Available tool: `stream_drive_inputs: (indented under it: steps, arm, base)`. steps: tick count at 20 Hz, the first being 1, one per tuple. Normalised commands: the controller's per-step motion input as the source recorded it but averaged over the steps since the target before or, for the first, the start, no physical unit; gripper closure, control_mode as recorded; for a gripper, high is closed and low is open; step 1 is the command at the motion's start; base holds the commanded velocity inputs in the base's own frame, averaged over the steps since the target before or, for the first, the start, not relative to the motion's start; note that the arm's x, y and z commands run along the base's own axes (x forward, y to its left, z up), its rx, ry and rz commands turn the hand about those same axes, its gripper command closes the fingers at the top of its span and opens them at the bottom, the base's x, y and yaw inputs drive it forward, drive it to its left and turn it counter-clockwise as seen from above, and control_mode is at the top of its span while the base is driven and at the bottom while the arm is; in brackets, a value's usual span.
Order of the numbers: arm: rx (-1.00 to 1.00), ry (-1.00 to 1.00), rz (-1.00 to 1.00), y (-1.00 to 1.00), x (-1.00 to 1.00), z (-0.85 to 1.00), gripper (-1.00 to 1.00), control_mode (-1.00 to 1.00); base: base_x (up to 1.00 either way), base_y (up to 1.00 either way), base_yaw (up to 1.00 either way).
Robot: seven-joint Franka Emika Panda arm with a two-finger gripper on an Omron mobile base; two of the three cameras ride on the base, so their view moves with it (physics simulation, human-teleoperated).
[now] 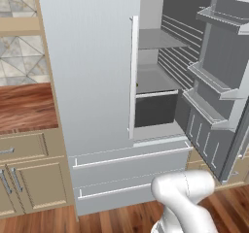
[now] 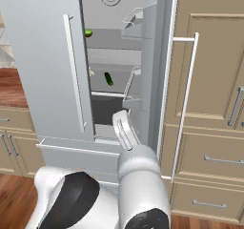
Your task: Place the cucumber in the correct fridge rack based on whether it is a fruit or vegetable. Finally, close the fridge door.
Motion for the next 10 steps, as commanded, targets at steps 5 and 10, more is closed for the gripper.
stream_drive_inputs:
  steps: [5,10]
  arm:
    - [0.29,-0.01,0.10,-1.00,0.62,-0.55,-1.00,-1.00]
    - [0.26,-0.01,0.09,-0.84,0.71,-0.49,-1.00,-1.00]
  base:
    - [0.00,0.00,0.00]
    - [0.00,0.00,0.00]
